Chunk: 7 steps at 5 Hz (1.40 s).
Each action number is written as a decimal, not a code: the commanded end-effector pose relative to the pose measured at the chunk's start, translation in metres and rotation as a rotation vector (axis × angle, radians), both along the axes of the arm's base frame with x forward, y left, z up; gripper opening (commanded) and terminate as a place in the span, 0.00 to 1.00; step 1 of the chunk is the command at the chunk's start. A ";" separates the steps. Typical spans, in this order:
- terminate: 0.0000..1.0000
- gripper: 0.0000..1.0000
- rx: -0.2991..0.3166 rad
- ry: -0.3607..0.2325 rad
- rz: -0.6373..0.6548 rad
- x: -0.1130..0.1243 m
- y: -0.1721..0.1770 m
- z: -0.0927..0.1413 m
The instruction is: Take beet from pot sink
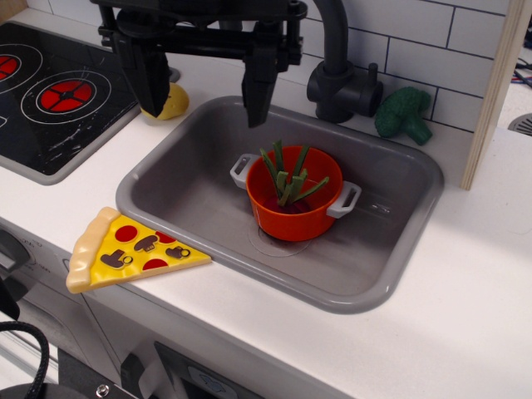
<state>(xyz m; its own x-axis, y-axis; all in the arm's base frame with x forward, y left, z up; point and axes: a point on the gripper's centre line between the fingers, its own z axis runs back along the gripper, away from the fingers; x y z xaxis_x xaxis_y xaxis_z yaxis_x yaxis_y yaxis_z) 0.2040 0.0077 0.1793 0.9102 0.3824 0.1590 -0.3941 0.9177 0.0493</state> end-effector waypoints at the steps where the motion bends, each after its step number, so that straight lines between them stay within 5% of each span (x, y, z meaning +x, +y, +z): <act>1: 0.00 1.00 0.000 0.000 0.000 0.000 0.000 0.000; 5: 0.00 1.00 0.024 -0.227 0.266 0.099 0.000 -0.063; 7: 0.00 1.00 0.173 -0.308 0.290 0.105 0.010 -0.096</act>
<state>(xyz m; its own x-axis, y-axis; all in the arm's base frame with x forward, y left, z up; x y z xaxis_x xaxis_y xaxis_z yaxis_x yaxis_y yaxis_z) 0.3024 0.0154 0.0697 0.6824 0.5658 0.4629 -0.6595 0.7496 0.0560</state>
